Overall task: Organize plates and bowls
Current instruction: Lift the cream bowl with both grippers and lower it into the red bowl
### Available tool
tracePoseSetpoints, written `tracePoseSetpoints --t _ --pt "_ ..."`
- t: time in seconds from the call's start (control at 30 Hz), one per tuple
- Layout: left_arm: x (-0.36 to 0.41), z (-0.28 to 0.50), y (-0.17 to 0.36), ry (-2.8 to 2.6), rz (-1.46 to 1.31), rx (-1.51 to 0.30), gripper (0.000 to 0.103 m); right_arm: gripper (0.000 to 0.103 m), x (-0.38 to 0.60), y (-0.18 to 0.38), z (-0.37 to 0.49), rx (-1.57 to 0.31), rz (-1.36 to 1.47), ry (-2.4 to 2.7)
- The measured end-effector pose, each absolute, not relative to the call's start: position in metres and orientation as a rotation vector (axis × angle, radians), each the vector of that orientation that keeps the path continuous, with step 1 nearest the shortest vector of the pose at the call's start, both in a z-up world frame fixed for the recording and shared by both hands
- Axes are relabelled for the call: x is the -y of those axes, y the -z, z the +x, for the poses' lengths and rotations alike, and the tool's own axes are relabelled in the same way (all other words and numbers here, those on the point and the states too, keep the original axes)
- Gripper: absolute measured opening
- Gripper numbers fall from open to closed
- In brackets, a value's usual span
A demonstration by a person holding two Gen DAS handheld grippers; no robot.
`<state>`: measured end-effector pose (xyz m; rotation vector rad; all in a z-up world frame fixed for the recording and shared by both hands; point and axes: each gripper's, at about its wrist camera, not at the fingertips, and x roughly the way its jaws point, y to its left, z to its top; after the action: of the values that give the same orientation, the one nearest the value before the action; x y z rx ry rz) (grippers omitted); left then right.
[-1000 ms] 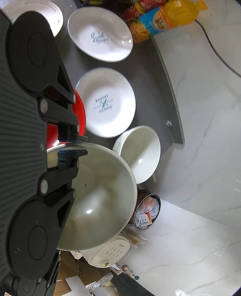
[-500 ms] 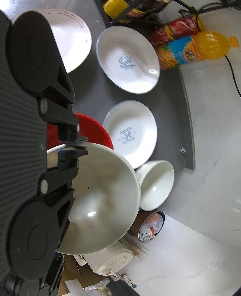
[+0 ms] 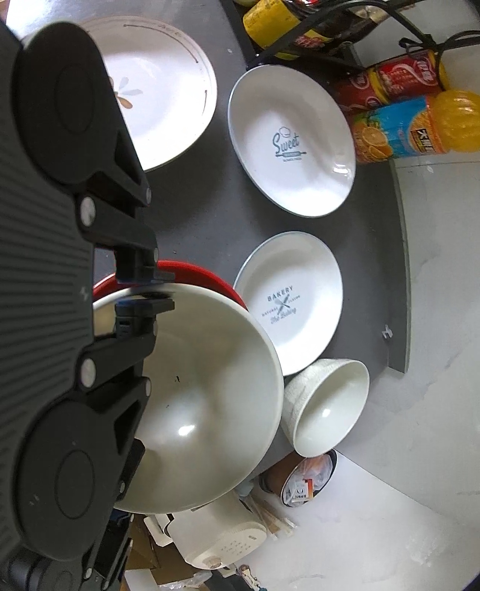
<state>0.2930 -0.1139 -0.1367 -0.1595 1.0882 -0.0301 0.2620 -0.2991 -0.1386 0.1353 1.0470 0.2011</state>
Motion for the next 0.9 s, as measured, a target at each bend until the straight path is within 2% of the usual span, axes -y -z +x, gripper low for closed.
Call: tracePoseSetpoints --t 0.6,0.9 --pt "0.125 0.292 0.164 -0.006 -0.13 -1.13 0.009 0.022 0.285 0.152 0.271 -1.063 -0.013 -0.198" --pt "0.125 0.287 0.171 -0.058 -0.129 -1.135 0.007 0.026 0.279 0.154 0.269 -1.033 -0.099 -0.229"
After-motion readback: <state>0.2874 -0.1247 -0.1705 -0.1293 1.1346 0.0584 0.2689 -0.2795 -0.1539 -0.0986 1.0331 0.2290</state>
